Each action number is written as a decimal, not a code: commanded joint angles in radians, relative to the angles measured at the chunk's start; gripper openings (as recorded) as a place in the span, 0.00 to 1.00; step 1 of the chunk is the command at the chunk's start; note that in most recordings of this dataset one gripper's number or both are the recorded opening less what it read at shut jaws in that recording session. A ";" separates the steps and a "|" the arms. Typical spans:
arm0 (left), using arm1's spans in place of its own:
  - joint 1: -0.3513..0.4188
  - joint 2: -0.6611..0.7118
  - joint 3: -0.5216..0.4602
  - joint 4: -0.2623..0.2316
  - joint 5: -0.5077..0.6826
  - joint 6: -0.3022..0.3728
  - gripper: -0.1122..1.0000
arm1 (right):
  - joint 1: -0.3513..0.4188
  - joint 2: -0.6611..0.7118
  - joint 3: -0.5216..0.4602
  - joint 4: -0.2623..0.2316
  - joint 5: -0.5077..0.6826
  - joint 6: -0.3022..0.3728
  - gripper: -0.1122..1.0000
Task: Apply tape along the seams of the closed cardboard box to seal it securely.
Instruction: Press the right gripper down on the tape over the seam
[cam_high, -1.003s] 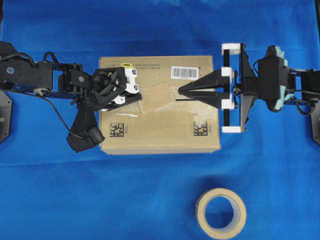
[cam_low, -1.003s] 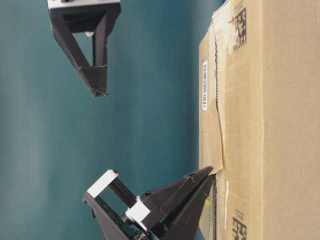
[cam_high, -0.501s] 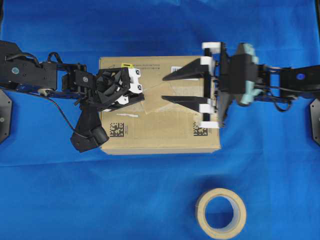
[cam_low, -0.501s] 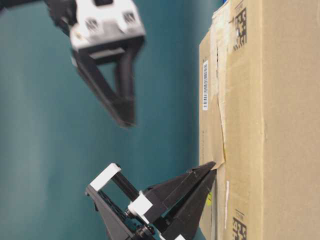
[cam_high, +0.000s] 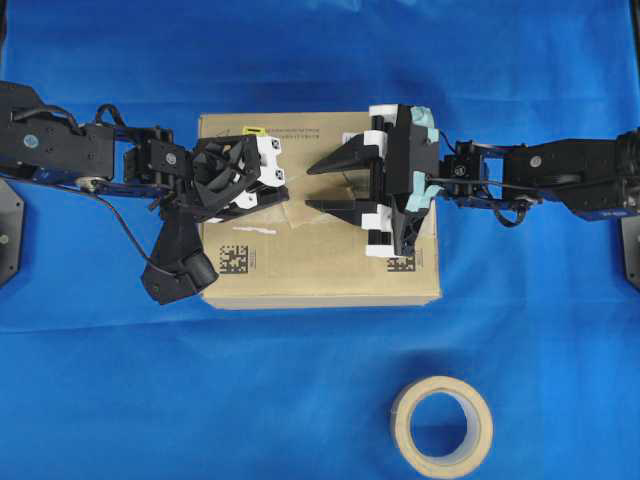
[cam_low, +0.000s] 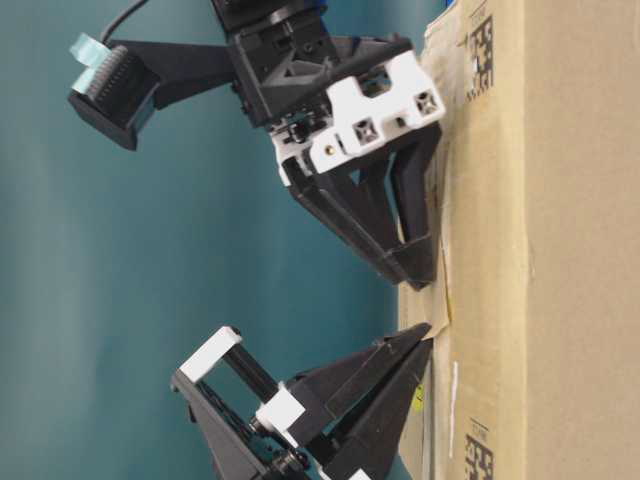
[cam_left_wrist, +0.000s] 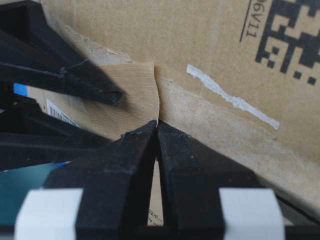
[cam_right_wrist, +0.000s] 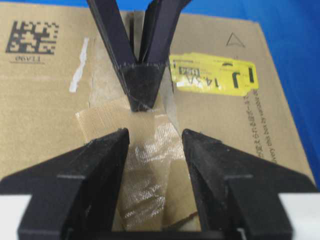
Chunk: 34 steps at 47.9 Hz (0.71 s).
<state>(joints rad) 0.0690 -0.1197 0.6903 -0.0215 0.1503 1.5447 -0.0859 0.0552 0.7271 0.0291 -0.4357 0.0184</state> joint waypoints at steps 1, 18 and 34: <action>0.002 -0.009 -0.014 -0.002 -0.003 -0.003 0.10 | 0.003 -0.005 -0.006 0.003 -0.008 0.002 0.54; 0.006 -0.009 -0.014 -0.002 -0.003 -0.003 0.10 | 0.003 0.008 0.012 0.003 -0.008 0.000 0.36; 0.003 -0.002 -0.028 -0.002 -0.003 0.006 0.10 | 0.003 0.008 0.012 0.003 -0.009 0.000 0.33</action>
<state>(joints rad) 0.0721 -0.1166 0.6872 -0.0215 0.1503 1.5509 -0.0813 0.0706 0.7455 0.0307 -0.4403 0.0199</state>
